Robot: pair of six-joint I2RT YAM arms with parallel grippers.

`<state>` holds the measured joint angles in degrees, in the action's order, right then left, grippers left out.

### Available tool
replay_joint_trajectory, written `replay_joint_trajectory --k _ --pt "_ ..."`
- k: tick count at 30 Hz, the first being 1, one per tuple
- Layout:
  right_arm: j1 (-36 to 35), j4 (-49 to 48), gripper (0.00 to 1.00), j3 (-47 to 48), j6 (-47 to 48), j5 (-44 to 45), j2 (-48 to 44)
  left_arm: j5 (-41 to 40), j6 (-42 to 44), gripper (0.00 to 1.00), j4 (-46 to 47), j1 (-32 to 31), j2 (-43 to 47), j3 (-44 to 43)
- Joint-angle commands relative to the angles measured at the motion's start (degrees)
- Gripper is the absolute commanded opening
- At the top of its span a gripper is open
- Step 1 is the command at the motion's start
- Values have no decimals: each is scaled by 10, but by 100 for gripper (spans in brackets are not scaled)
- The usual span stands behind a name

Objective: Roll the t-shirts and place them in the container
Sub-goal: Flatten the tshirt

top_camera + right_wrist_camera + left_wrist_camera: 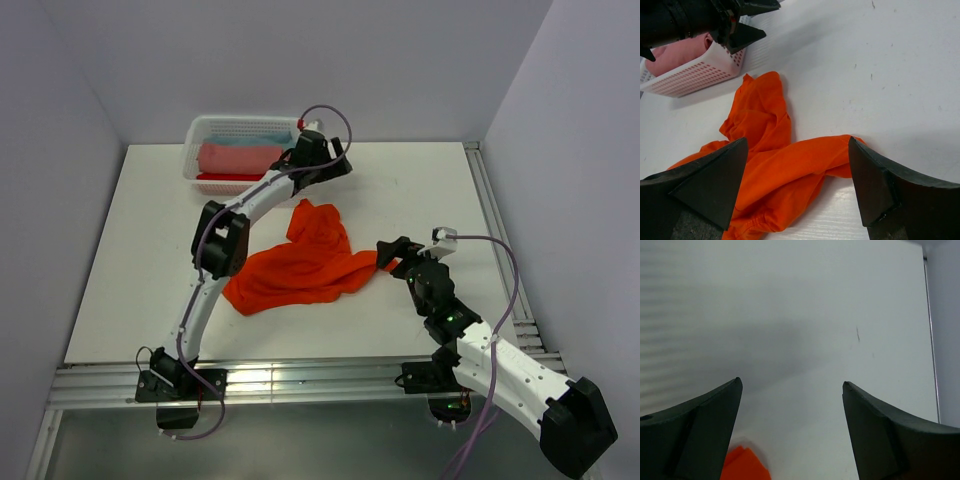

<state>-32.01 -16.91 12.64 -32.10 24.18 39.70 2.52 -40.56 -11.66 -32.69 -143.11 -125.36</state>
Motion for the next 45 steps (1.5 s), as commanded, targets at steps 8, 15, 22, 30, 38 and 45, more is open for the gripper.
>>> replay_joint_trajectory --k 8,15,22,30,38,45 --pt "1 -16 87 12 -1 3 -3 -132 8 91 -21 127 58 46" --pt "1 -20 87 12 0 0 1 -188 15 91 -61 177 105 105" --pt "1 -27 87 11 4 -8 1 -84 31 91 -33 224 163 157" --pt "1 -33 86 21 19 -41 25 64 71 99 24 193 348 317" --pt "-1 -17 82 52 -1 -56 94 -15 69 98 -23 82 566 499" --pt "2 207 72 132 -120 14 103 -93 22 95 -23 -44 716 642"
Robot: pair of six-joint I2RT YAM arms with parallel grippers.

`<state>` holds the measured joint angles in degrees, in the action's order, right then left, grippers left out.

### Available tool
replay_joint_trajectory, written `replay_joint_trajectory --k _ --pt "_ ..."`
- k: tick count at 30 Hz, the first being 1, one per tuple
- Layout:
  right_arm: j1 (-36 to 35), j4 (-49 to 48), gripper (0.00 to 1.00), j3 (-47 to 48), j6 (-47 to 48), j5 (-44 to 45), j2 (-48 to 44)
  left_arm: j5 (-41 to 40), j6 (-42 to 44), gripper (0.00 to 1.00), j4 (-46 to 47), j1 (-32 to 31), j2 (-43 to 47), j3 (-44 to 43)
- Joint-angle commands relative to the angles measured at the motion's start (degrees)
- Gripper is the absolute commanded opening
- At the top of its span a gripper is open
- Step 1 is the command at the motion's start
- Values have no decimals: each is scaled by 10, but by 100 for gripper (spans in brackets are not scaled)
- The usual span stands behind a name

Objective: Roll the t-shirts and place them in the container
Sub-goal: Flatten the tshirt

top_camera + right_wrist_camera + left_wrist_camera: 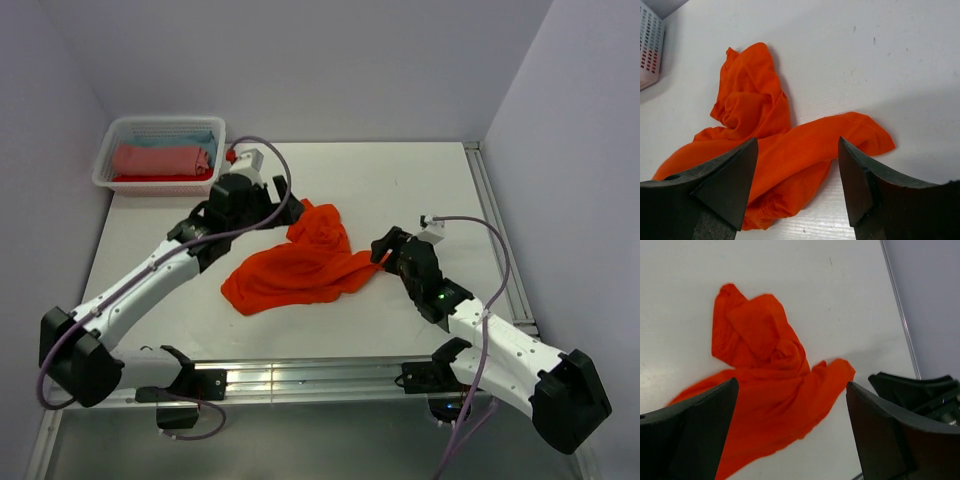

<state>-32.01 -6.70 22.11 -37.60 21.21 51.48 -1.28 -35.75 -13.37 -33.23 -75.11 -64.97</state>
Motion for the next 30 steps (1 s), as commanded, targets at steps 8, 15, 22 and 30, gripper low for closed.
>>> replay_joint_trajectory --k 8,15,22,30 --pt "101 144 73 29 -128 -104 -35 -157 -67 91 -15 -239 25 110" --pt "134 95 77 36 -144 -163 73 -218 -77 91 -32 -318 -66 83" --pt "142 47 72 37 -150 -173 135 -266 -78 88 -49 -338 -183 29" --pt "152 31 64 45 -149 -175 157 -318 -88 86 -70 -337 -272 -17"
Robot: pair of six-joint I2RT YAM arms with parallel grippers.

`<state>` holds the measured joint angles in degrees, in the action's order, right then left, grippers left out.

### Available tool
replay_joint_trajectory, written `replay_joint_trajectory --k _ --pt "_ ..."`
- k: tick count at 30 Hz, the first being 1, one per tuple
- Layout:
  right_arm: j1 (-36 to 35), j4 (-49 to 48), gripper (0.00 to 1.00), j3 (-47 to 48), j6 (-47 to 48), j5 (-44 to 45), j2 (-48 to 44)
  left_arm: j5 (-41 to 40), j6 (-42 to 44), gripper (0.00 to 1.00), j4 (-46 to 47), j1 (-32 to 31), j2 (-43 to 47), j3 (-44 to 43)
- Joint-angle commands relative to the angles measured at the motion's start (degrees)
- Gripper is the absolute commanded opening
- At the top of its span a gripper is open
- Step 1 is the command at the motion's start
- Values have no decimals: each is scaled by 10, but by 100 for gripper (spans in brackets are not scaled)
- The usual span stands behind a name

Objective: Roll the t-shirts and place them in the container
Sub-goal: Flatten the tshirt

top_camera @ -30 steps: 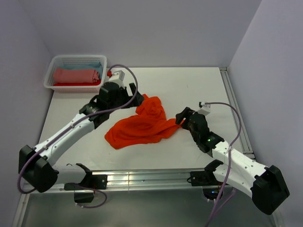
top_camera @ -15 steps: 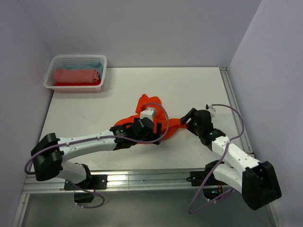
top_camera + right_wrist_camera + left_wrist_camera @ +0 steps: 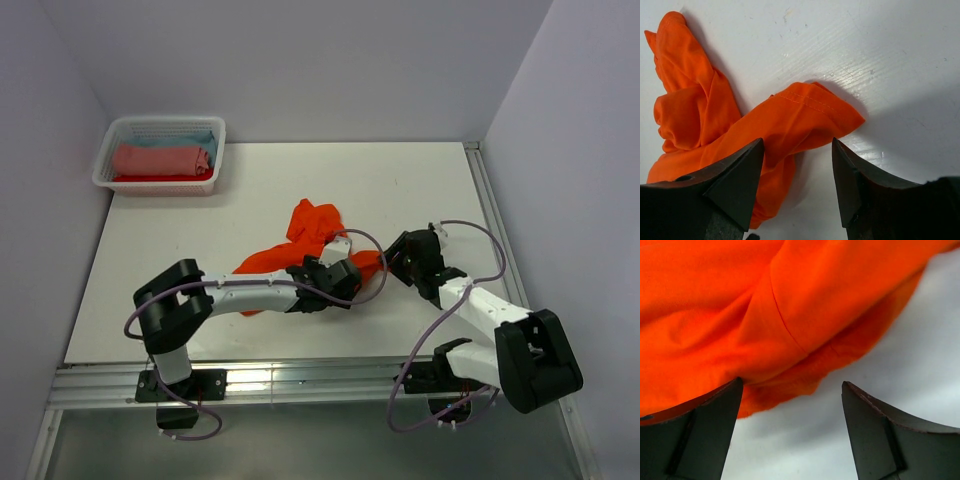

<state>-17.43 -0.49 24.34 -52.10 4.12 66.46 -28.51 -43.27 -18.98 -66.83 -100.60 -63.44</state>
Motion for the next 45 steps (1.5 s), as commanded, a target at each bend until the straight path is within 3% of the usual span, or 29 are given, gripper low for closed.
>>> replay_joint_trajectory --k 1,7,9,12,15,16,19,24,33,39,45 --pt "9 -32 64 25 -4 -9 10 -53 -19 85 -24 -2 -30 -38" --pt "19 -55 62 31 -6 -29 43 -49 -9 78 -1 -2 -43 -30" --pt "22 -64 57 35 -9 -38 59 -56 -11 71 -9 -2 -50 -34" --pt "26 -74 48 38 -12 -39 73 -51 -9 49 -4 -2 -62 -32" --pt "32 -76 8 40 -11 -54 71 -38 -1 30 21 -1 -59 -17" --pt "33 -72 0 42 -9 -55 67 -33 1 18 24 -2 -54 -13" --pt "37 -48 0 53 1 -55 38 -40 9 0 8 -2 -37 -15" --pt "37 14 0 89 24 -56 -63 -42 34 0 -43 -2 27 -30" --pt "37 140 0 243 70 -120 -225 21 69 0 -153 -19 251 -117" --pt "36 176 0 375 97 -197 -310 16 79 0 -241 -81 330 -261" --pt "36 181 0 517 124 -235 -343 86 117 0 -229 -112 354 -382"
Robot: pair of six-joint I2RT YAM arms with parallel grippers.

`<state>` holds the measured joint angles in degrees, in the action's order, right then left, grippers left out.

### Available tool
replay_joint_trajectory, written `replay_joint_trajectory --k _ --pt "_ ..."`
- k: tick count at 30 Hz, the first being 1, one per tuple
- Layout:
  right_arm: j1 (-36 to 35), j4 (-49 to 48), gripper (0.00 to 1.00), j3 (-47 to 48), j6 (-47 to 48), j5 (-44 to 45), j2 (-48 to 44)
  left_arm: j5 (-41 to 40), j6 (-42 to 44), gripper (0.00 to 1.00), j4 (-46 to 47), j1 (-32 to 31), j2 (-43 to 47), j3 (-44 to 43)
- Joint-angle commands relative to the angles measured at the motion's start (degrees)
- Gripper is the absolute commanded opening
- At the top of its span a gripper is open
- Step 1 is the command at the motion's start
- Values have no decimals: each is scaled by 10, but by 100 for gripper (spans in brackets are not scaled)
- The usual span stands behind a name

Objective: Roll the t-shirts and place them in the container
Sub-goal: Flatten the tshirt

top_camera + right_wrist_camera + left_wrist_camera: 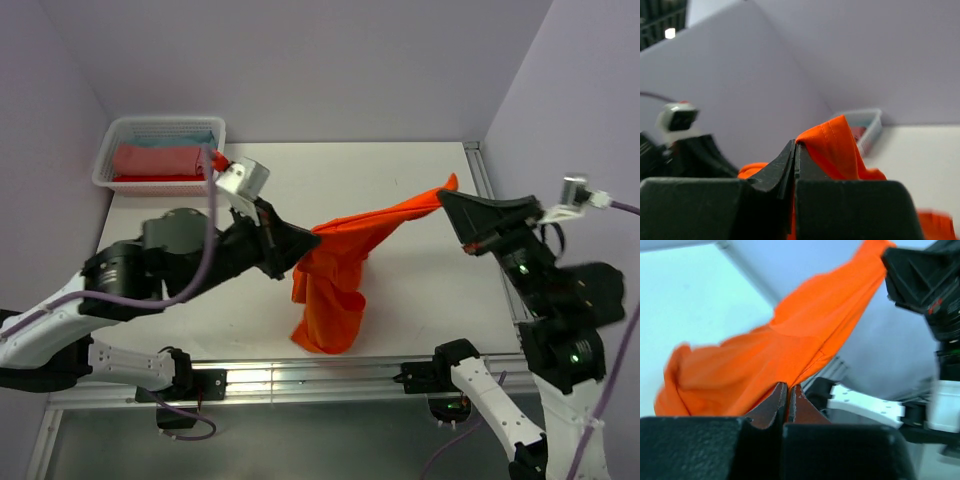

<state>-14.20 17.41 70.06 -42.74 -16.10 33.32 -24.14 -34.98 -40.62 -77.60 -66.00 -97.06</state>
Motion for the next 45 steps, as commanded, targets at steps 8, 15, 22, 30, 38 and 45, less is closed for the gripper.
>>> replay_joint_trajectory --k 8,15,22,30,38,45 --pt "4 -45 0 131 38 -44 -9 140 40 0 67 -4 11 -90" --pt "3 -33 0 80 19 -42 82 235 -13 0 106 150 59 66" --pt "4 -131 0 -80 -8 -20 121 432 -41 0 231 393 1 259" --pt "-4 -218 15 -21 11 1 369 476 -11 0 242 570 -163 187" --pt "-14 -25 77 109 52 81 461 187 21 80 70 581 -299 31" --pt "-14 -4 60 -161 39 104 286 237 4 74 143 542 -190 214"
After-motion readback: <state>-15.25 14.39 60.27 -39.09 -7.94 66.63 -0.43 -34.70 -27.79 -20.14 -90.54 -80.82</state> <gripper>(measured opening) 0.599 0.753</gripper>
